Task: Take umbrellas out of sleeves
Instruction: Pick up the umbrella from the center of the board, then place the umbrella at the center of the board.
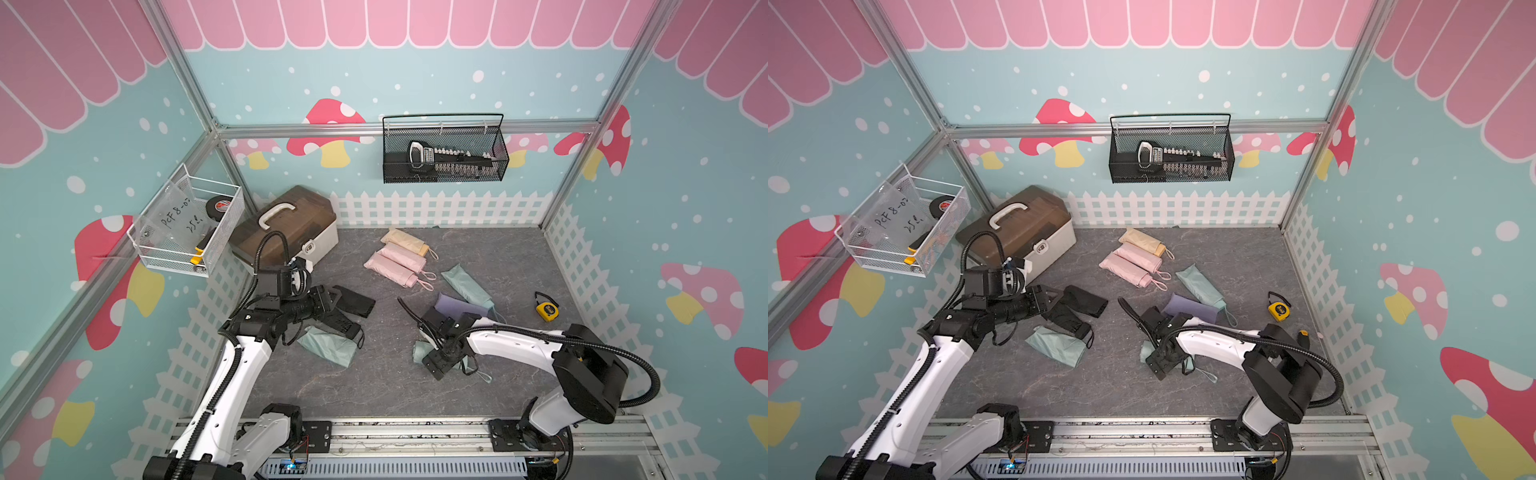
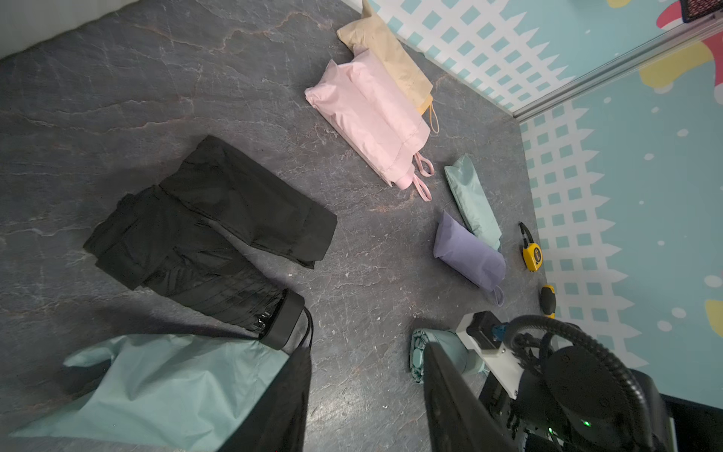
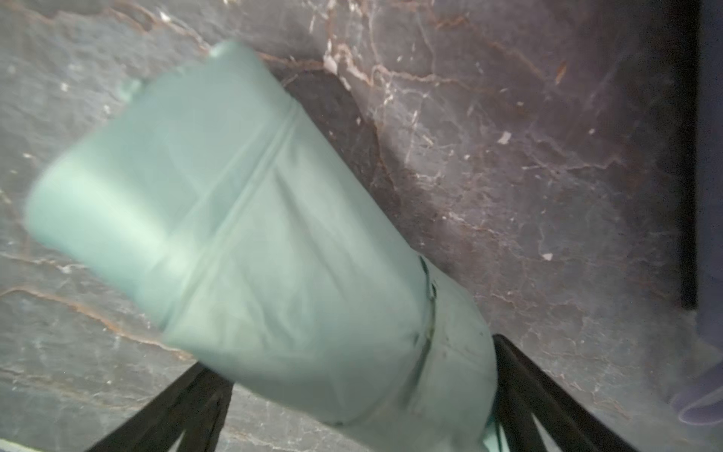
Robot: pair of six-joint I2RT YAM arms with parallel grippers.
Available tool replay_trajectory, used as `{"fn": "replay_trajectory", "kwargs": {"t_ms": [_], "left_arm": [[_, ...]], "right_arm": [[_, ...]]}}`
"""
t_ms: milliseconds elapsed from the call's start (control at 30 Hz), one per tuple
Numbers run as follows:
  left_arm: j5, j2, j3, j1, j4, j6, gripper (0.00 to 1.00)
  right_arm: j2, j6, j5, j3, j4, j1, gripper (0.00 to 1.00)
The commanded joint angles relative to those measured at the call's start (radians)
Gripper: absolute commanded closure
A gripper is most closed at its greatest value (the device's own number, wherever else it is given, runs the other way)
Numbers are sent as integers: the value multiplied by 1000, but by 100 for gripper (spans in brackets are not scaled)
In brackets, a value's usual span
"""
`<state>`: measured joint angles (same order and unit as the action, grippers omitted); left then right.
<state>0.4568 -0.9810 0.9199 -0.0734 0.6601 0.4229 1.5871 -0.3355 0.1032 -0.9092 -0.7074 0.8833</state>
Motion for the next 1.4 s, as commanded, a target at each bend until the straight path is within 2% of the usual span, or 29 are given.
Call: {"fn": "replay_trajectory", "kwargs": {"t_ms": [0,67,100,200,233,333,567,700,900,1033,1367], "left_arm": [[25,39,-22,5,-37,-3,53],[21,54,-20,15,-27,-1,53],[22,60,-13,22,-18,0,53],[41,73,9,41,4,-4,53],[50,74,15,48,6,-6,52],[63,75,20,63,9,-7,52],[69,66,52,73,8,2,52],[8,105,82,92,8,27,52],[2,197,175,124,-92,125,52],[22,209,234,123,-125,171,52],[66,272,159,124,-254,226,51]], "right_arm": [[30,33,-2,-18,-3,34,6],[49,24,-2,-32,4,60,11],[58,20,-5,-43,9,72,18],[90,5,-9,-77,26,119,48],[105,0,-8,-91,28,136,56],[144,-18,-5,-129,27,166,62],[90,-65,-113,-163,60,182,61],[110,-63,-253,-247,73,189,61],[212,-60,-379,-441,83,215,61],[357,-48,-451,-613,47,232,61],[646,-54,-505,-1005,-18,292,59]]}}
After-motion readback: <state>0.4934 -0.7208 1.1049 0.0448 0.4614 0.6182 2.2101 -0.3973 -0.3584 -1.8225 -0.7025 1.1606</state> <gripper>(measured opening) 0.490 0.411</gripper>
